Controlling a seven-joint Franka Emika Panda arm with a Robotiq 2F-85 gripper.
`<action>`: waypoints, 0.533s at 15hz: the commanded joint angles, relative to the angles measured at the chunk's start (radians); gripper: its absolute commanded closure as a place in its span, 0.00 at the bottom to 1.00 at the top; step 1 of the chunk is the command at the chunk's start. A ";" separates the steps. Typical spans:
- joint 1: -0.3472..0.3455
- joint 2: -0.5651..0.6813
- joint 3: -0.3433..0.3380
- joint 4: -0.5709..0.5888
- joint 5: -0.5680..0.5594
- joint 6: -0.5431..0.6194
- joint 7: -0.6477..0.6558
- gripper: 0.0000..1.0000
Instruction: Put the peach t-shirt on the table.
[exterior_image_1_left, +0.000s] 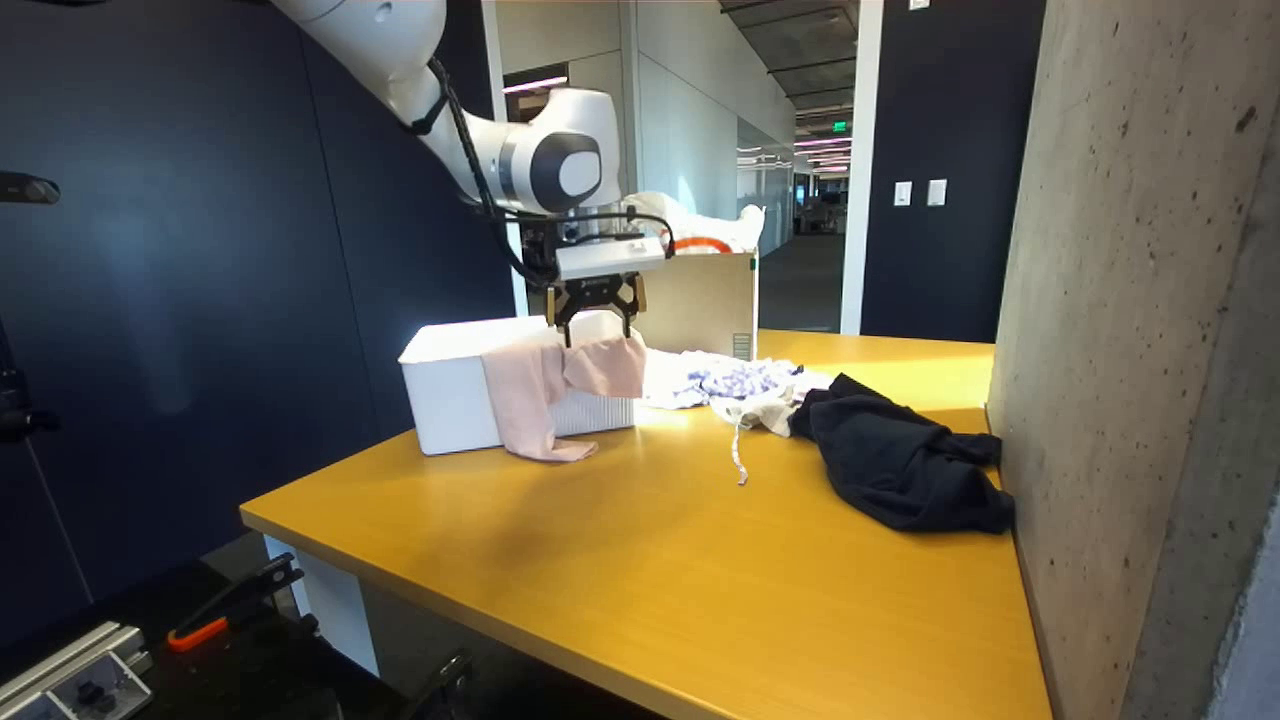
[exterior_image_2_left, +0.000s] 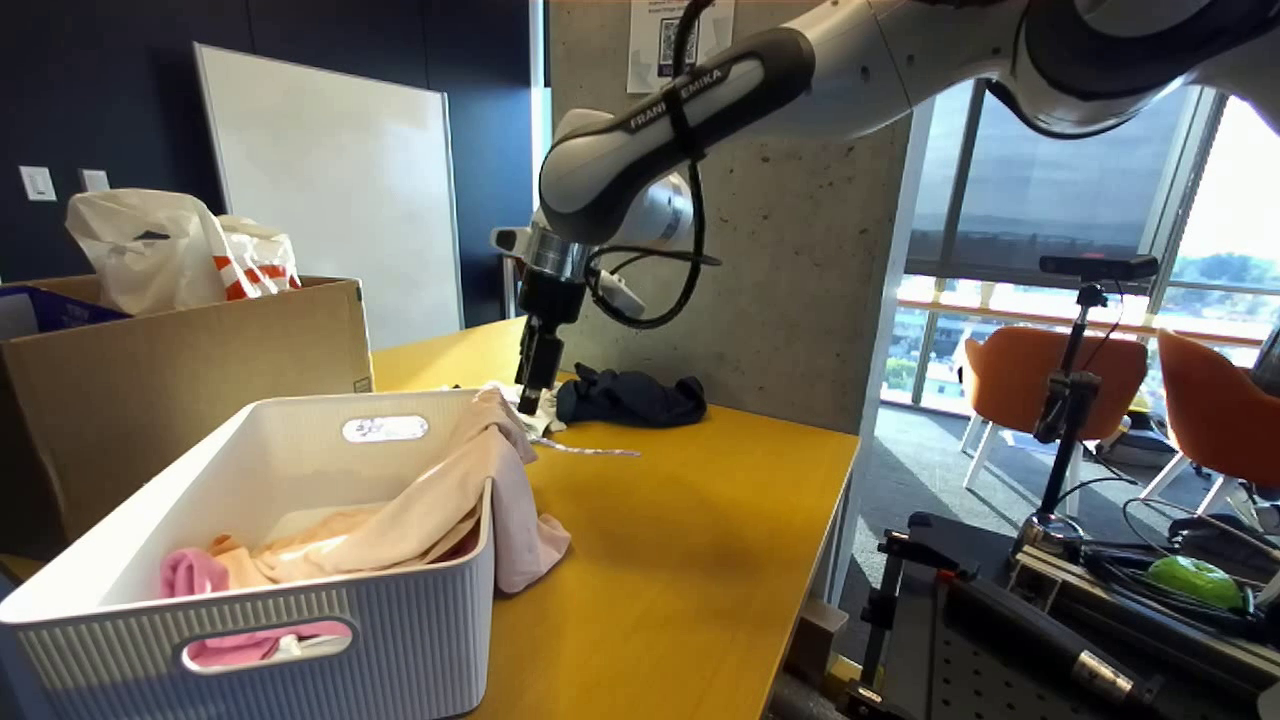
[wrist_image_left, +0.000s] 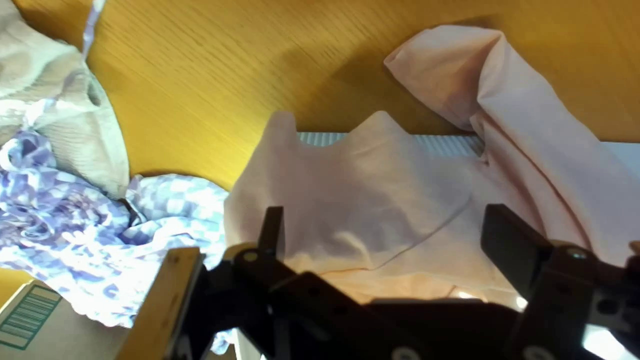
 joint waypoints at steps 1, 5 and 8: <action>0.015 0.024 0.037 -0.077 -0.005 0.148 0.022 0.00; 0.023 0.039 0.049 -0.169 -0.023 0.337 0.042 0.00; 0.007 0.022 0.057 -0.283 -0.038 0.506 0.044 0.25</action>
